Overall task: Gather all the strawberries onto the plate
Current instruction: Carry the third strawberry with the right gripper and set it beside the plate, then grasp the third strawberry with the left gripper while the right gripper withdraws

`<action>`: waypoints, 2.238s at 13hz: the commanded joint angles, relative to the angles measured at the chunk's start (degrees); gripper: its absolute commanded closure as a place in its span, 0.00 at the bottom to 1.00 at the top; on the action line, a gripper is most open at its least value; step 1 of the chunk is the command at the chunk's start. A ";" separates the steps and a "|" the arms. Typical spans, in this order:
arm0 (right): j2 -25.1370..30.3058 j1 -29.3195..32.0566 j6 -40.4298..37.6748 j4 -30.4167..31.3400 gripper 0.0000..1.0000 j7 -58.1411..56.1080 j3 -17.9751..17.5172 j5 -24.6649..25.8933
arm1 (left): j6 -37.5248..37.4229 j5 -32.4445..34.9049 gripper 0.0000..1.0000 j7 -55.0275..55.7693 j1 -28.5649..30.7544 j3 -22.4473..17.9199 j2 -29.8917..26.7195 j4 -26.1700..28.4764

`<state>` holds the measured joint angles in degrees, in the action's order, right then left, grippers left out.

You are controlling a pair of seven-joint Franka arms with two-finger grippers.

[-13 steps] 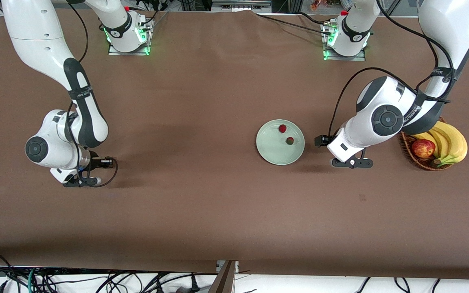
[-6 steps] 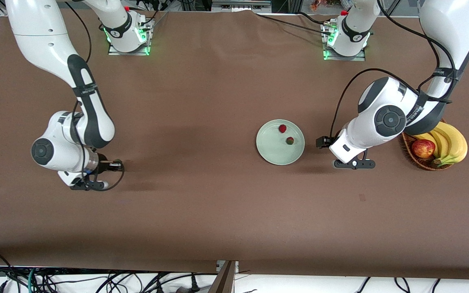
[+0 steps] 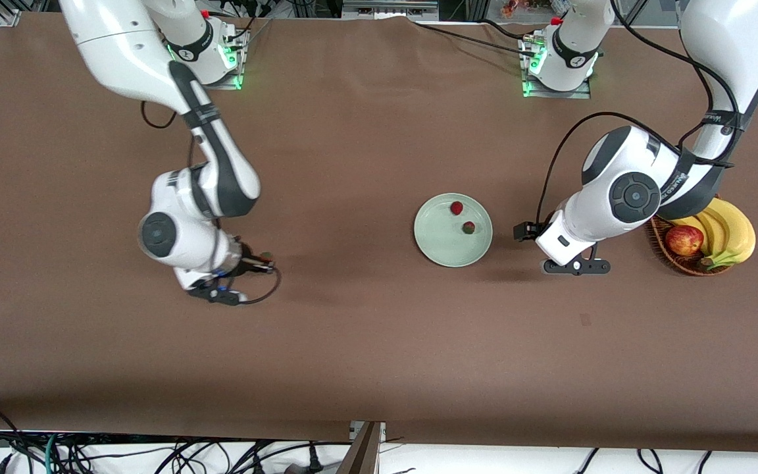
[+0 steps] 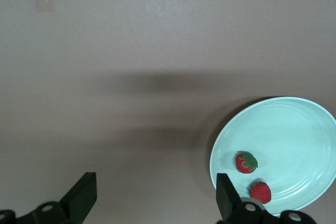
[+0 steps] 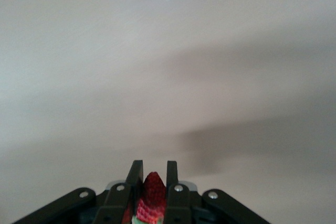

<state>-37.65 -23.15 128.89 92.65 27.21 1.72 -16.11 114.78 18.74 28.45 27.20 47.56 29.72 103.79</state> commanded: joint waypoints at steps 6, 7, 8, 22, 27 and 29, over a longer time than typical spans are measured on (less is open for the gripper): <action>-9.18 -18.41 18.30 -4.93 0.85 31.83 0.57 -0.33 | 1.23 -0.81 0.00 -1.47 0.66 0.16 -0.72 1.06; -9.28 -18.69 18.77 -4.93 0.84 32.03 0.66 -0.33 | 1.23 -0.81 0.00 -1.47 0.66 0.16 -0.72 1.06; -8.76 -18.51 18.68 -4.93 0.78 31.77 0.74 -0.59 | 1.23 -0.81 0.00 -1.47 0.66 0.16 -0.72 1.06; 12.76 -5.59 -25.76 -8.27 0.00 4.38 12.69 -0.59 | 9.05 4.54 0.00 25.83 -24.60 -4.04 8.31 -9.71; 24.88 -5.33 -36.14 -4.33 0.00 -4.94 17.79 0.55 | 9.23 3.94 0.00 33.59 -50.45 -23.36 19.55 -27.46; 28.49 -2.62 -39.83 -4.14 0.00 -8.30 17.36 3.26 | 9.23 4.02 0.00 33.95 -53.38 -25.32 25.62 -33.98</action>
<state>-14.21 -27.57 91.18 85.19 22.38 19.64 -15.11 125.07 21.54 61.81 -23.44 23.97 47.97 79.45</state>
